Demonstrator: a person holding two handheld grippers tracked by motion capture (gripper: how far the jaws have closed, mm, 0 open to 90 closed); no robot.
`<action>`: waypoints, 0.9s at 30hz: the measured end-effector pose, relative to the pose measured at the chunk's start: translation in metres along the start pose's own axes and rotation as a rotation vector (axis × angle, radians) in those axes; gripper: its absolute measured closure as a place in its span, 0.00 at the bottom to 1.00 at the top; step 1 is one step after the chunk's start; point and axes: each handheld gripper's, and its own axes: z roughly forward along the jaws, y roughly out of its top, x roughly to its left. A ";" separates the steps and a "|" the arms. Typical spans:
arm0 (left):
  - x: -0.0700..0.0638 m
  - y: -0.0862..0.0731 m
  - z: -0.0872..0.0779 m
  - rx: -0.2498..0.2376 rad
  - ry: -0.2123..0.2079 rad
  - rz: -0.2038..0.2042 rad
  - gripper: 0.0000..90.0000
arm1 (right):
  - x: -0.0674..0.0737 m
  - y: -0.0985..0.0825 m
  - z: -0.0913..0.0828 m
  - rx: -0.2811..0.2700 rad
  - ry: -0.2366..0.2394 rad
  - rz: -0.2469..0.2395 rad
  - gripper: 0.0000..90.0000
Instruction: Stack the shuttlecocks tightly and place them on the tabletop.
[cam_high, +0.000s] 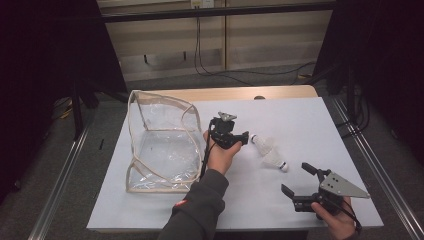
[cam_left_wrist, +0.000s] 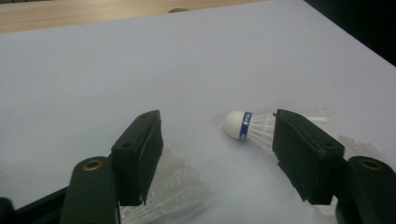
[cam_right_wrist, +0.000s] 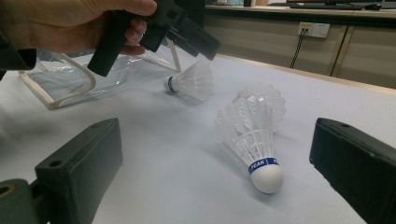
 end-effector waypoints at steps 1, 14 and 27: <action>-0.001 0.000 -0.001 -0.005 -0.006 -0.002 0.35 | 0.000 0.000 0.000 0.001 0.000 -0.003 0.02; -0.014 0.000 -0.009 0.023 -0.099 0.002 0.17 | 0.000 0.000 0.001 -0.001 0.003 -0.005 0.02; -0.029 -0.013 -0.019 0.045 -0.180 0.039 0.10 | -0.001 0.000 0.002 0.001 0.000 0.003 0.02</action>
